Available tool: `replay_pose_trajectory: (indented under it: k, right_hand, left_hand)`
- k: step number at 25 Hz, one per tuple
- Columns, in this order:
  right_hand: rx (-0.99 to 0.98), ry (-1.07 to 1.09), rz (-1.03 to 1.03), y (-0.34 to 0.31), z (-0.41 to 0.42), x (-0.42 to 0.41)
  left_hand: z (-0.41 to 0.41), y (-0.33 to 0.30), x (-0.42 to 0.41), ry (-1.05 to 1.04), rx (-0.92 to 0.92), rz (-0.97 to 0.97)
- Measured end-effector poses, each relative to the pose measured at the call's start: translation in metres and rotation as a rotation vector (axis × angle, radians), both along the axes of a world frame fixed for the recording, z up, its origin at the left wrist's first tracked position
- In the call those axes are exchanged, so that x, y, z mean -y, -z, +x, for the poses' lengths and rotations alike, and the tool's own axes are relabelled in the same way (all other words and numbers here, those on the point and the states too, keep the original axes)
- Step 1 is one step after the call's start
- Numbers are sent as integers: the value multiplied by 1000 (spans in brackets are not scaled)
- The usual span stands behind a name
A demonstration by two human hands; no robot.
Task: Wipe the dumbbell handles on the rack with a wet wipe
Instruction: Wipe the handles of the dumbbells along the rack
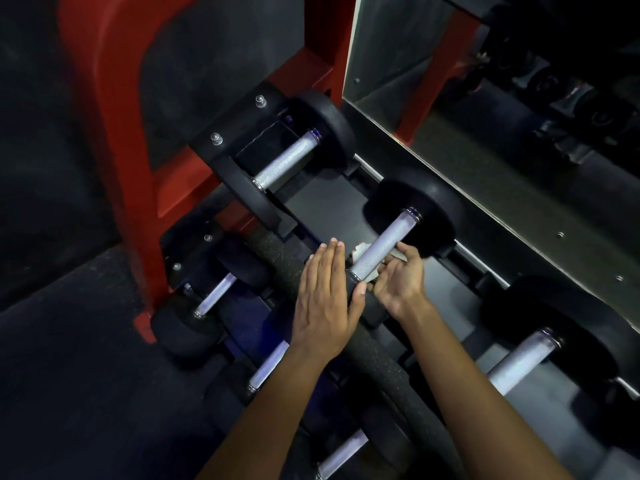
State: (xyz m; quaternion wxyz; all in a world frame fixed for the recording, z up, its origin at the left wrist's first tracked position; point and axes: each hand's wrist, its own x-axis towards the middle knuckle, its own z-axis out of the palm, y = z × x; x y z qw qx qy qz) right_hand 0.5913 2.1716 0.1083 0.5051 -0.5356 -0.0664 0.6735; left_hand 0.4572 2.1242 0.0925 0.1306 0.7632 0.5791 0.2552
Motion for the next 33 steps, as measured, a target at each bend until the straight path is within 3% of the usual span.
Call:
replay_pose_trajectory:
  k: [12, 17, 22, 26, 33]
  right_hand:
    - [595, -75, -50, -23, 7, 29]
    - [1008, -324, 138, -71, -13, 8]
    - [1187, -385, 263, -93, -56, -33]
    - [1352, -435, 379, -95, -94, -77]
    - [1840, -846, 654, -61, -148, -149]
  left_hand:
    - [-14, -28, 3, 108, -199, -146]
    - [-63, -62, -32, 36, -170, -83]
    - [-119, -90, -101, 2, -216, -160]
    - [-150, -74, -149, 44, -330, -253]
    - [-174, -41, -179, 160, -372, -358]
